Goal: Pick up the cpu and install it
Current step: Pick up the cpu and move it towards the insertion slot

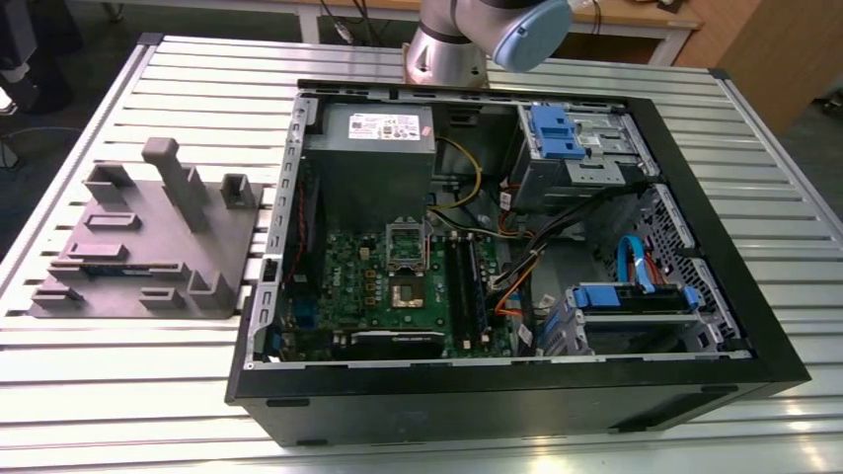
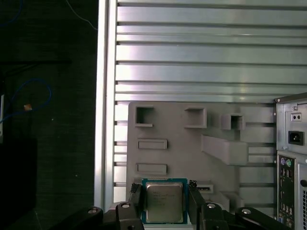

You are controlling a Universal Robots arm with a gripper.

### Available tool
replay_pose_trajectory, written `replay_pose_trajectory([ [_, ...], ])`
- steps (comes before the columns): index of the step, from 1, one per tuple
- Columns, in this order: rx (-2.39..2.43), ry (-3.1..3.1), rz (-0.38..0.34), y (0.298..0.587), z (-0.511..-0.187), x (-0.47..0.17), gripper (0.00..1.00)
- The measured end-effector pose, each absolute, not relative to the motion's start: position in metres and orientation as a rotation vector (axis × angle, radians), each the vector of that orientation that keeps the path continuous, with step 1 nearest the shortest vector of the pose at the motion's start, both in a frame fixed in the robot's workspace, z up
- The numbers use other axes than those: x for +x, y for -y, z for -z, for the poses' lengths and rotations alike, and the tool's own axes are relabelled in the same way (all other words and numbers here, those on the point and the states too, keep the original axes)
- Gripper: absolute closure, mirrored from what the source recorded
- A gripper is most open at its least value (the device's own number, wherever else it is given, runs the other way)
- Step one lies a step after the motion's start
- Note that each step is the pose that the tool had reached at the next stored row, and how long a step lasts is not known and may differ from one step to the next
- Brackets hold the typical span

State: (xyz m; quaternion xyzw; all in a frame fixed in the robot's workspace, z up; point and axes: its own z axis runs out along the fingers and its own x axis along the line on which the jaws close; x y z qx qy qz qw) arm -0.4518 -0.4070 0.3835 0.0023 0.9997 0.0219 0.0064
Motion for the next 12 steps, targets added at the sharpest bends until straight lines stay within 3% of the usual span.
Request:
replay_pose_trajectory([
  [12, 0.007, -3.128, -0.069, 0.407, -0.3834, -0.4477, 0.53],
])
